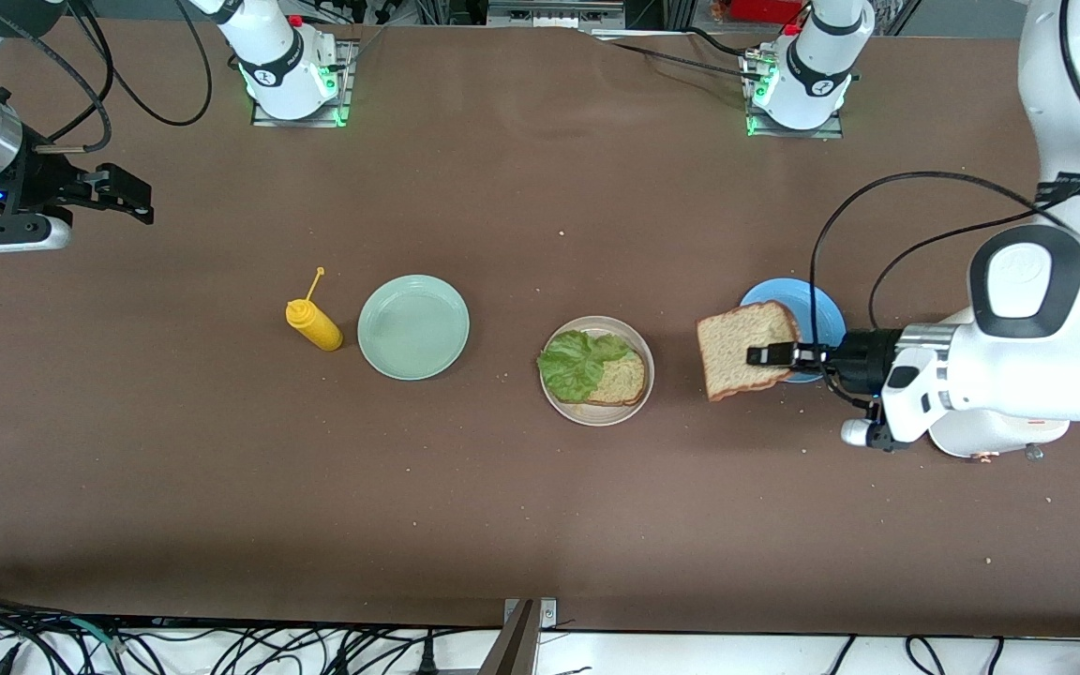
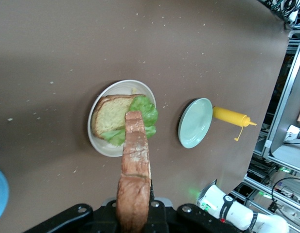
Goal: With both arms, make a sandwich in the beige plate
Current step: 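Lift the bread slice with the left gripper and carry it to the beige plate, then lay the bread slice on the lettuce and open the left gripper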
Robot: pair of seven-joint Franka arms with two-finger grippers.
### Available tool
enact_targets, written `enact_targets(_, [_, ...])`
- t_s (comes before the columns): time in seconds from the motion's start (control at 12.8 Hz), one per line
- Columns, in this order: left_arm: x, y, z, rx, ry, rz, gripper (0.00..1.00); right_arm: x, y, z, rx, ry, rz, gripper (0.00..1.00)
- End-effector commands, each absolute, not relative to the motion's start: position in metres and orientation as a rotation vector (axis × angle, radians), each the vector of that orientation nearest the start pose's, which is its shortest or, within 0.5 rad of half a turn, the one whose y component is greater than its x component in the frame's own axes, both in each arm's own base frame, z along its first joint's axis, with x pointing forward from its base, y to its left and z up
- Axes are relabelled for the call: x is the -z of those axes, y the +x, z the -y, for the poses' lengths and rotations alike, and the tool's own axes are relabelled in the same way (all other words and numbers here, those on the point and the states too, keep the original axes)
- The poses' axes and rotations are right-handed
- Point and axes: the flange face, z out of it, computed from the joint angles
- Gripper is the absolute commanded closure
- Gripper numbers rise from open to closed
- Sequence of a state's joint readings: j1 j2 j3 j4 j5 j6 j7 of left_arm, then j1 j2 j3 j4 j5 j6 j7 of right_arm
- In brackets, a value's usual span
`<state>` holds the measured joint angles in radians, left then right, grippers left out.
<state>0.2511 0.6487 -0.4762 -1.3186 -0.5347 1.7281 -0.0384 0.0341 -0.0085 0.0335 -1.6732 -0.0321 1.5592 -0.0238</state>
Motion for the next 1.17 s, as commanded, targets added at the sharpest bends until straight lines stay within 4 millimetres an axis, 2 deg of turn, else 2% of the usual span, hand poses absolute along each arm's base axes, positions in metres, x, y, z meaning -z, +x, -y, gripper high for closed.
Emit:
enact_targets(0.0, [-0.374,0.706,0.140,0.325,2.261,-0.064,1.00,-0.583,0.545,-0.035,-0.155,-3.153,0.149,0.00])
enact_targets(0.23, [-0.350,0.711,0.165,0.302,2.228,-0.100,1.00,-0.583,0.545,-0.035,-0.155,-3.153,0.149,0.00])
enact_targets(0.39, [-0.327,0.714,0.177,0.261,2.202,-0.038,1.00,-0.583,0.545,-0.035,-0.155,-3.153,0.149,0.00])
enact_targets(0.62, [-0.282,0.710,0.185,0.200,2.149,0.017,1.00,-0.583,0.545,-0.035,-0.155,-3.155,0.149,0.00])
enact_targets(0.78, [-0.270,0.700,0.210,0.189,2.083,0.043,1.00,-0.583,0.545,-0.035,-0.155,-3.153,0.149,0.00])
enact_targets(0.94, [-0.253,0.681,0.232,0.226,2.009,0.040,1.00,-0.583,0.545,-0.035,-0.155,-3.155,0.146,0.00])
enact_targets(1.09, [-0.227,0.662,0.240,0.201,1.998,0.094,1.00,-0.583,0.545,-0.035,-0.155,-3.155,0.149,0.00])
